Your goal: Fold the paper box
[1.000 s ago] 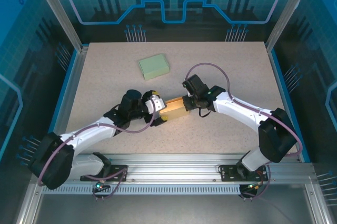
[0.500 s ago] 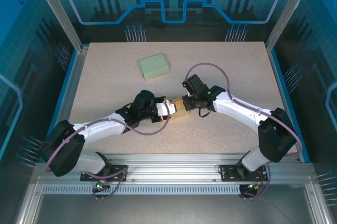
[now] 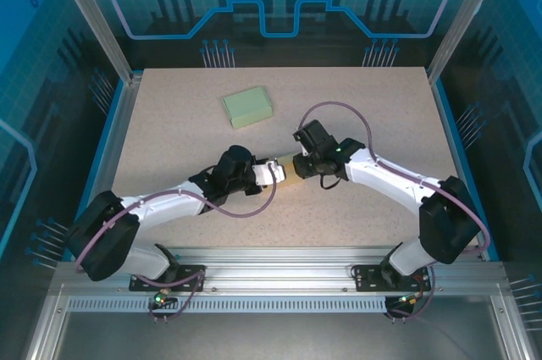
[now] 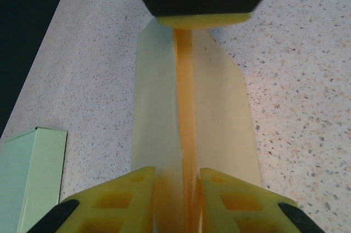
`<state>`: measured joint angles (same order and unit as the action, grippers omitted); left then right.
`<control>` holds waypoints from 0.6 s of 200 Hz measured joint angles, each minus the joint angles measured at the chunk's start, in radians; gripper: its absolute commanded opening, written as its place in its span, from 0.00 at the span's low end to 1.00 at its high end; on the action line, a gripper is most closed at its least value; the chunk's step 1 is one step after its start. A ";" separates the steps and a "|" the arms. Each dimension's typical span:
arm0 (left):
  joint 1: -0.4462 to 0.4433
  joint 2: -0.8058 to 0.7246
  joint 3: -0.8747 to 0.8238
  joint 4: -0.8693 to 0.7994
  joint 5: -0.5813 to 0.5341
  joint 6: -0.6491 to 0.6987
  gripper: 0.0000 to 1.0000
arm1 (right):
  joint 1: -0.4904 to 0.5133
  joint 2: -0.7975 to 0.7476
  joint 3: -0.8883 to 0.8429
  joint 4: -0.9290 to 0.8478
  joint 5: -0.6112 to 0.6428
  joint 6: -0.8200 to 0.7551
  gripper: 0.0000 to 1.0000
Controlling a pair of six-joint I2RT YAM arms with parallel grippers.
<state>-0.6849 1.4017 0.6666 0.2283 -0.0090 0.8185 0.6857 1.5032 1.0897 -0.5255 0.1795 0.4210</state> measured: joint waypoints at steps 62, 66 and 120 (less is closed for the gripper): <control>-0.021 0.048 0.017 0.040 -0.029 0.003 0.16 | -0.037 -0.153 -0.021 0.003 -0.064 0.059 0.64; -0.022 0.050 0.018 0.041 -0.031 0.004 0.16 | -0.048 -0.152 -0.021 0.007 -0.069 0.063 0.64; -0.023 0.054 0.020 0.047 -0.040 0.002 0.15 | -0.172 0.005 -0.002 0.084 -0.198 0.084 0.59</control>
<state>-0.7082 1.4559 0.6868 0.2756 -0.0486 0.8207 0.5137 1.5085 1.0882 -0.4419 -0.0189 0.5053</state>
